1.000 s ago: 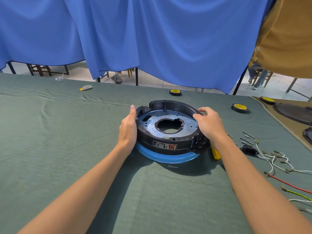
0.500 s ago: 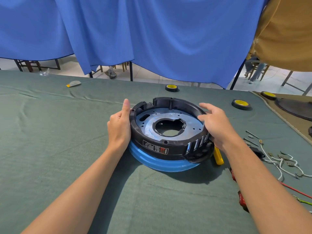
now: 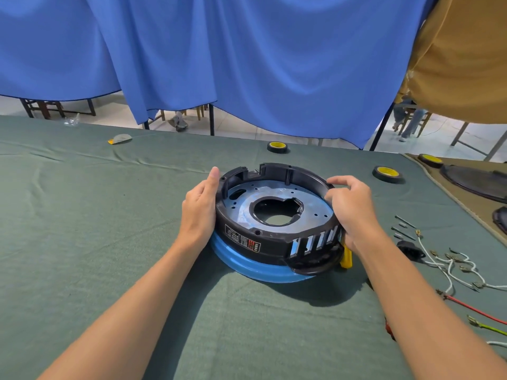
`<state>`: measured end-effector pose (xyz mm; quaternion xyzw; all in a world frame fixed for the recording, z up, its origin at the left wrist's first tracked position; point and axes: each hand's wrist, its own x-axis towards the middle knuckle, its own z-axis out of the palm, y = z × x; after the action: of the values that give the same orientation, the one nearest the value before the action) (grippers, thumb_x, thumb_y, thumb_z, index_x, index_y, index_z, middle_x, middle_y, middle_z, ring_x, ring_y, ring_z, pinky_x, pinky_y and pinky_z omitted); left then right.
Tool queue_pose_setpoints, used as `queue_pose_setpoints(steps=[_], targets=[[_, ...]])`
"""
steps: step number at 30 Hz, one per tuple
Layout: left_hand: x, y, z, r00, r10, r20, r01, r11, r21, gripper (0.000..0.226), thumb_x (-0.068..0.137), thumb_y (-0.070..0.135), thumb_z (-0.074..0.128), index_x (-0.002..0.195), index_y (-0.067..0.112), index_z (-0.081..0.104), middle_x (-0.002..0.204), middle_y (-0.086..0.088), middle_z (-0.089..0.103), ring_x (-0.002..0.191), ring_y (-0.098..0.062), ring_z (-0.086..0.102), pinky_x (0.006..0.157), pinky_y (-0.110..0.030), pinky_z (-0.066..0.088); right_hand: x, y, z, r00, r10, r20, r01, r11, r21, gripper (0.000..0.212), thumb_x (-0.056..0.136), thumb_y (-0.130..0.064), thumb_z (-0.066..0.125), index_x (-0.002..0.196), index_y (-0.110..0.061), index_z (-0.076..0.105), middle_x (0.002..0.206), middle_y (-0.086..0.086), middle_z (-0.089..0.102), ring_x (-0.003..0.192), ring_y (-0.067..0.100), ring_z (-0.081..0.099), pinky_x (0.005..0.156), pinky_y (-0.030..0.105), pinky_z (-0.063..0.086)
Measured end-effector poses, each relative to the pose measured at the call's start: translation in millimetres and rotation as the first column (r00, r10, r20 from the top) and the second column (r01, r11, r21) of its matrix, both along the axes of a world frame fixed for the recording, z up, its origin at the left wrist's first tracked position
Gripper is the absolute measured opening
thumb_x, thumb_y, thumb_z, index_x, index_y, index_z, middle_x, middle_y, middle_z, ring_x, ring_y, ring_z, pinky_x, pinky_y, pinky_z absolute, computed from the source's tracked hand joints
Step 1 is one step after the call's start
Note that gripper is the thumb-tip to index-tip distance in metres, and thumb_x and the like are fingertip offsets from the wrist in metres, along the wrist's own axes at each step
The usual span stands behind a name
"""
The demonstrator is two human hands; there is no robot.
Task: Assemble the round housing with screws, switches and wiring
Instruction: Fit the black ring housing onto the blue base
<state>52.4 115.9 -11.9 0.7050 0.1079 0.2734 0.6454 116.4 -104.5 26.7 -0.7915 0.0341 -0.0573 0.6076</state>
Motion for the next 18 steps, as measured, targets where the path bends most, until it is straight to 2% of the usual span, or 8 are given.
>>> queue_pose_setpoints(steps=[4,6,8,13,16,18], targets=[[-2.7,-2.9,2.6,0.998,0.054,-0.007,-0.054,0.998,0.016,0.088,0.069,0.092,0.035,0.082,0.011,0.066,0.098,-0.034,0.063,0.094,-0.046,0.063,0.093,-0.059,0.048,-0.5,-1.1,0.3,1.000,0.010,-0.004,-0.010,1.000,-0.007,0.030,0.091,-0.009,0.052,0.116,-0.025,0.058,0.093,-0.001,0.060,0.086,0.029,0.064,0.077,0.052,0.057],[-2.3,-3.5,4.1,0.997,0.061,-0.044,-0.061,0.998,-0.003,0.091,0.069,0.093,0.027,0.078,0.014,0.072,0.091,-0.018,0.073,0.091,-0.036,0.067,0.094,-0.054,0.049,-1.1,-0.1,-0.5,1.000,0.014,0.006,-0.014,1.000,-0.002,0.023,0.094,-0.009,0.052,0.110,-0.024,0.059,0.094,0.000,0.062,0.090,0.028,0.064,0.081,0.052,0.057],[-2.6,-4.0,4.7,0.998,0.039,-0.044,-0.040,0.999,-0.018,0.073,0.073,0.088,0.025,0.078,0.036,0.076,0.088,-0.001,0.076,0.094,-0.025,0.070,0.097,-0.049,0.049,-1.5,0.6,-0.3,1.000,0.007,0.015,-0.007,1.000,0.007,0.021,0.095,-0.008,0.052,0.106,-0.024,0.060,0.095,-0.001,0.064,0.095,0.027,0.063,0.084,0.051,0.056],[-3.1,-4.6,5.1,0.998,0.043,-0.039,-0.043,0.999,0.001,0.058,0.074,0.087,0.025,0.079,0.054,0.072,0.092,0.007,0.076,0.100,-0.018,0.069,0.100,-0.047,0.048,-0.7,0.8,5.5,0.997,-0.019,0.077,0.017,1.000,0.020,0.033,0.094,-0.004,0.053,0.126,-0.012,0.061,0.106,-0.003,0.061,0.103,0.020,0.058,0.091,0.039,0.052],[-3.9,-4.5,5.4,0.997,0.061,-0.039,-0.060,0.998,0.023,0.060,0.075,0.086,0.026,0.082,0.051,0.073,0.089,0.006,0.076,0.096,-0.016,0.070,0.098,-0.045,0.050,1.0,0.7,5.1,0.998,-0.013,0.063,0.012,1.000,0.019,0.036,0.094,-0.003,0.052,0.128,-0.012,0.060,0.115,0.003,0.063,0.106,0.024,0.059,0.094,0.045,0.052],[-4.7,-4.8,5.0,0.997,0.070,-0.037,-0.069,0.997,0.031,0.067,0.076,0.087,0.027,0.085,0.040,0.075,0.089,-0.006,0.076,0.092,-0.023,0.070,0.095,-0.046,0.051,1.2,2.0,3.7,0.999,-0.011,0.042,0.010,1.000,0.014,0.034,0.095,-0.003,0.052,0.127,-0.012,0.061,0.116,0.006,0.064,0.106,0.027,0.060,0.093,0.048,0.053]])
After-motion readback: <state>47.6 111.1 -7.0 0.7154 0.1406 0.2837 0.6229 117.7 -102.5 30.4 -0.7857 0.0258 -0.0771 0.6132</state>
